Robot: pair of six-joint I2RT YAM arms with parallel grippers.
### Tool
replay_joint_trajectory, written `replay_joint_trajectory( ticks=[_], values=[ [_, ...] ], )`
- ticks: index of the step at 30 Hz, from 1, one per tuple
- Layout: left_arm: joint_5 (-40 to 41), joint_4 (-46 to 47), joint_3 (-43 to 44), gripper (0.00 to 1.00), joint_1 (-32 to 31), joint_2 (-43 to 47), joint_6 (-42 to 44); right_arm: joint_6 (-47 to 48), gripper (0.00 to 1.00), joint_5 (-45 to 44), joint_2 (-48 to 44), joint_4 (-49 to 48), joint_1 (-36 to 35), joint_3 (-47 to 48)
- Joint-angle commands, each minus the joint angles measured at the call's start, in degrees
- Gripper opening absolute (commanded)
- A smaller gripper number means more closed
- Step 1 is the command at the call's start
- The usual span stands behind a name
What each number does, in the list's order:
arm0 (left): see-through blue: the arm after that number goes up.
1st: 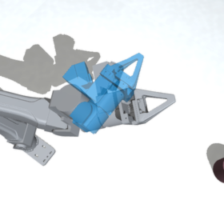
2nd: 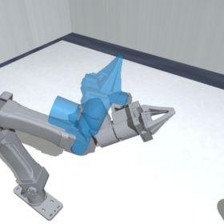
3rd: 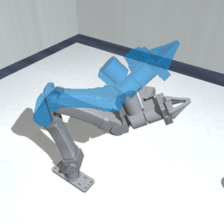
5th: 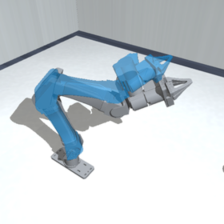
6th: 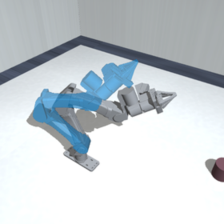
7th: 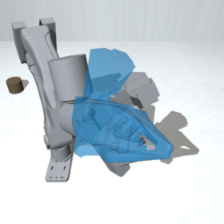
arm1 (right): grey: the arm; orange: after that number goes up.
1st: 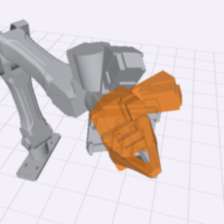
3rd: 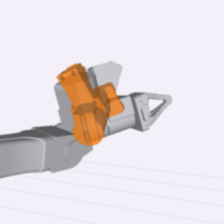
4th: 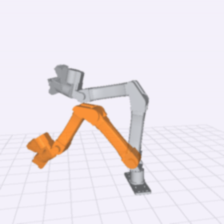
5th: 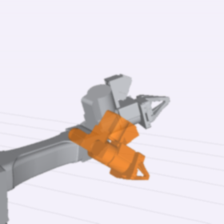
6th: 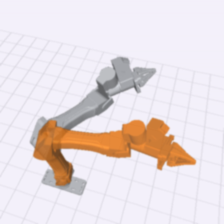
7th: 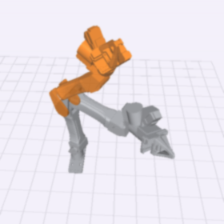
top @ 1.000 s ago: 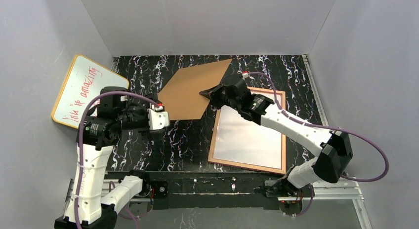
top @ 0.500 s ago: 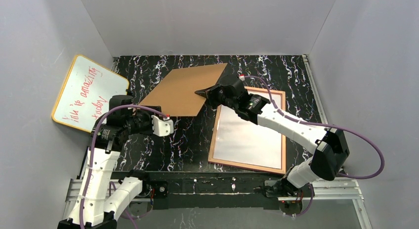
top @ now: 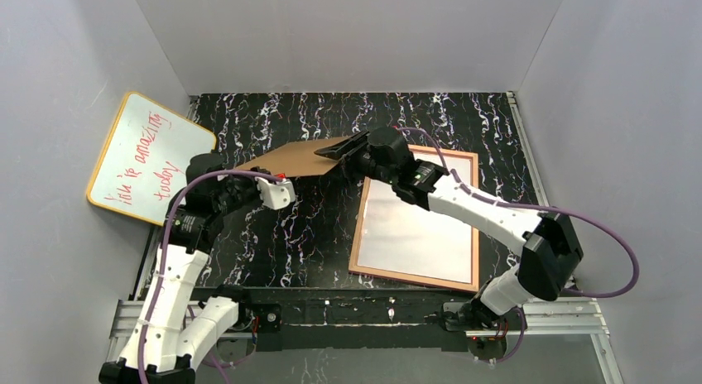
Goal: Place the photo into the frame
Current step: Turn over the photo frame item at the center of the board.
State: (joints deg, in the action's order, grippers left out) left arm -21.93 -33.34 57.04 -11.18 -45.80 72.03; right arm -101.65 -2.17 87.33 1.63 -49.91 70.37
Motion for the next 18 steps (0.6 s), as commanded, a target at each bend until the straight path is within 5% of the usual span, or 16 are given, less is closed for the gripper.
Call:
replay_joint_trajectory(
  ticks=[1, 9, 14, 18],
  values=[
    [-1.31, 3.16, 3.17, 0.0, -0.07, -0.74, 1.46, 13.6, 0.62, 6.54, -8.66, -4.43, 2.78, -1.47],
    [-10.19, -11.7, 21.24, 0.0, -0.07, -11.39, -6.26, 64.5, 0.93, 20.94, -18.47, 5.36, 12.53, 5.57],
    [-15.22, -17.75, 24.73, 0.0, -0.07, -12.41, -4.13, 94.5, 0.95, 28.33, -25.97, 5.26, 12.56, 1.32],
    [-17.55, -23.29, 28.31, 0.0, -0.06, -13.56, -1.77, 108.17, 0.95, 33.68, -26.51, 5.79, 12.56, -1.68]
  ],
)
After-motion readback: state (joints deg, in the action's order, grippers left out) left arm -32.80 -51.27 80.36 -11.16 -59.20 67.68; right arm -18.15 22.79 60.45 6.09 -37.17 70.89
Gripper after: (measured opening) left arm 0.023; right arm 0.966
